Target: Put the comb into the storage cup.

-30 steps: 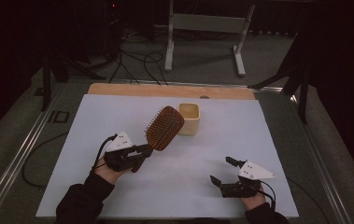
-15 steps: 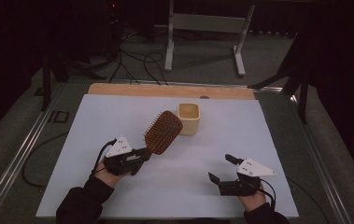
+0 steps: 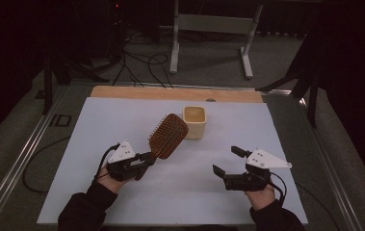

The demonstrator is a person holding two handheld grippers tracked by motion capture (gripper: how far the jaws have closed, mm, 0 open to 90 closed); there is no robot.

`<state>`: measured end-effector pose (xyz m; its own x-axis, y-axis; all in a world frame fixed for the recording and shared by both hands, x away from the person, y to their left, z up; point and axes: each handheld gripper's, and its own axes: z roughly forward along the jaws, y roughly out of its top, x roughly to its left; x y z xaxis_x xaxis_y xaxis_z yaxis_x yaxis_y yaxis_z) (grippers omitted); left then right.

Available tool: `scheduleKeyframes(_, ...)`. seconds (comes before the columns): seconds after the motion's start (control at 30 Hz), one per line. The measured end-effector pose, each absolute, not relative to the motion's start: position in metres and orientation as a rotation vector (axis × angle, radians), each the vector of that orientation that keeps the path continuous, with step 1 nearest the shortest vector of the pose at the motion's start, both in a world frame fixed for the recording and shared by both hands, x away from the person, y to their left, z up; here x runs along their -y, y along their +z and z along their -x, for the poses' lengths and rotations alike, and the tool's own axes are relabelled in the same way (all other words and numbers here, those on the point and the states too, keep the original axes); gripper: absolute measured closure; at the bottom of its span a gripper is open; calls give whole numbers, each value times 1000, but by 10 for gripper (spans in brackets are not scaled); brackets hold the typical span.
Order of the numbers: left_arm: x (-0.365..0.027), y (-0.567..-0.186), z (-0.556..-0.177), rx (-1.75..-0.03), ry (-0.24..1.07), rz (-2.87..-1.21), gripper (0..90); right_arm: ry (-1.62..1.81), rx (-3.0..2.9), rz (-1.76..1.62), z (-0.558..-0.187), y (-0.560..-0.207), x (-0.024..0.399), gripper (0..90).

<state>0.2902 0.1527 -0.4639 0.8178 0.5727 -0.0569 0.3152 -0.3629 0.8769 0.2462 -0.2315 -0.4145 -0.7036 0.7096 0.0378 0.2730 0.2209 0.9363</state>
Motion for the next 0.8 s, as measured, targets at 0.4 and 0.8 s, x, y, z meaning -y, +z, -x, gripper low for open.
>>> scheduleKeyframes(0.4,-153,-463,-291,-658,310,-1969,736,1540,-2065,-924,-267,-382,220,99)
scheduleKeyframes(0.8,-154,-463,-291,-648,311,-1958,736,1588,-2038,-960,-285,-364,198,99)
